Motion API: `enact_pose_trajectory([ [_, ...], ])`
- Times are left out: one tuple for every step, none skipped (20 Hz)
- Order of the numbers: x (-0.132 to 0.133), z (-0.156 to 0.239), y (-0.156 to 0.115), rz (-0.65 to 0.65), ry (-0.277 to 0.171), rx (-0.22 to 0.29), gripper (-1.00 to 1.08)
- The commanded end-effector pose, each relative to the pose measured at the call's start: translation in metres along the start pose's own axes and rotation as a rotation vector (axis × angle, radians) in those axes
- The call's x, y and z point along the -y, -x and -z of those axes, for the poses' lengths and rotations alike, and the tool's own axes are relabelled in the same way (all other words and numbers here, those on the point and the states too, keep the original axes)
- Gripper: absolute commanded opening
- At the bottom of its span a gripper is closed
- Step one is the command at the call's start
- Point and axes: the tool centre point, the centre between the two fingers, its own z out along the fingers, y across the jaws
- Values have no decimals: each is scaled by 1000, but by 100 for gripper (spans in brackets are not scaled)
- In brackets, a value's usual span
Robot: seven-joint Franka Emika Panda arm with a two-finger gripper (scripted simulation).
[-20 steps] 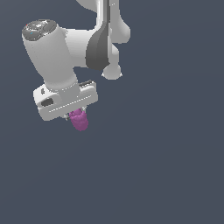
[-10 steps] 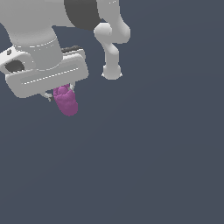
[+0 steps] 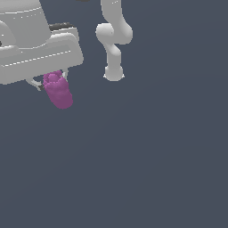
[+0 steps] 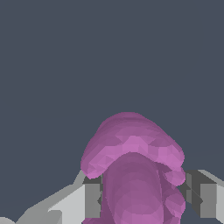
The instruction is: Pick up the object and move it to a goal position.
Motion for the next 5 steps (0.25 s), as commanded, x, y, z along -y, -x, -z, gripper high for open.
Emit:
enact_pose_trajectory([
  [-1,5,0,0,-1,1,-100],
  [-1,6,0,0,-1,1,-100],
  [-2,7,0,0,-1,1,-100],
  [-2,7,0,0,-1,1,-100],
  [-2,6,0,0,-1,1,-100],
])
